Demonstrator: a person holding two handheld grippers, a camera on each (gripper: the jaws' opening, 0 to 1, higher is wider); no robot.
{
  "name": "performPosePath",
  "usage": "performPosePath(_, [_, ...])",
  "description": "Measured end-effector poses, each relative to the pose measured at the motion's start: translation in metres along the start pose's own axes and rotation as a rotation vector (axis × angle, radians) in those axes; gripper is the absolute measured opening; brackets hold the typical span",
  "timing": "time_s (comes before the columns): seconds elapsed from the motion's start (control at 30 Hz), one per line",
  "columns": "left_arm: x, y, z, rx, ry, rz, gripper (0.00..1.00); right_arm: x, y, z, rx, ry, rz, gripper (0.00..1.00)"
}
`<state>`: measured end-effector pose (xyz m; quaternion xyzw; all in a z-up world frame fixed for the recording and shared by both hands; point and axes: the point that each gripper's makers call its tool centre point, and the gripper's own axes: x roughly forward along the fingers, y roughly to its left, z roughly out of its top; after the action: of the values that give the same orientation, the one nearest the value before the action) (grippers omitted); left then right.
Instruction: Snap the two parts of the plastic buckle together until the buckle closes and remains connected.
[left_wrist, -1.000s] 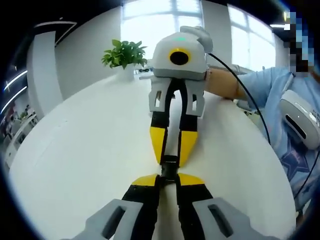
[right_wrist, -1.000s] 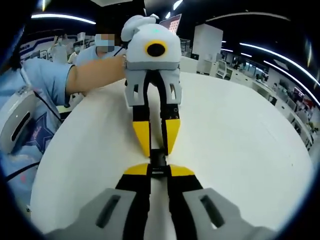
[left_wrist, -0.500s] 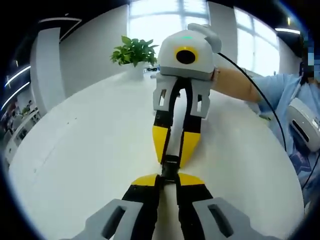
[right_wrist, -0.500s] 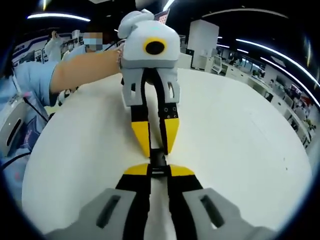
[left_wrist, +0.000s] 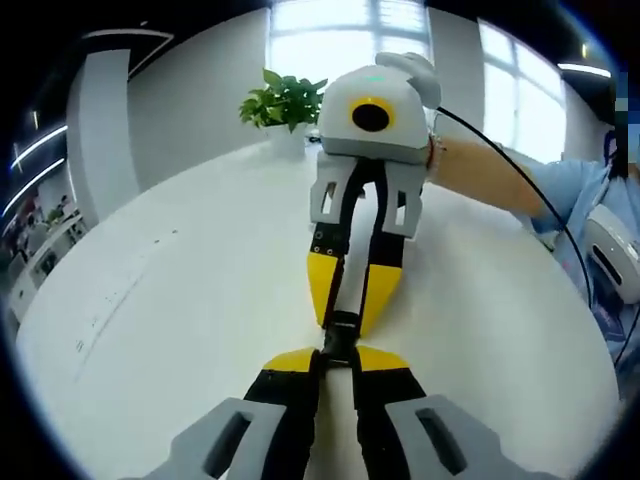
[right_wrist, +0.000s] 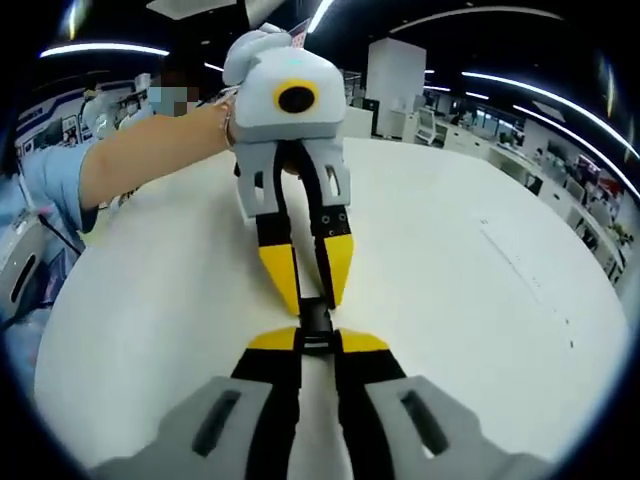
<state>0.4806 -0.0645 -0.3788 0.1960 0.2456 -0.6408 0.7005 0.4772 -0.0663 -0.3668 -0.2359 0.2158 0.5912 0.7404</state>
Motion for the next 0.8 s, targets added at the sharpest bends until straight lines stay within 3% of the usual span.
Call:
performPosePath(0.33, [0.005,0.022,0.005,-0.06,-0.055,0.015,0.12,-0.005,-0.015,-0.01,0.062,0.001,-0.013,0.12])
performPosePath(0.63, [0.006,0.025,0.009,-0.05,-0.058,0.055,0.13,-0.005,-0.015,-0.011,0.017,-0.009,-0.02,0.12])
performPosePath(0.7, [0.005,0.028,0.008,-0.057,-0.056,0.087,0.22,-0.005,-0.015,-0.011,-0.011,-0.004,-0.027,0.12])
performPosePath(0.8, [0.0,0.034,0.002,-0.102,-0.016,0.14,0.46,-0.003,-0.017,-0.011,-0.016,0.013,-0.038,0.12])
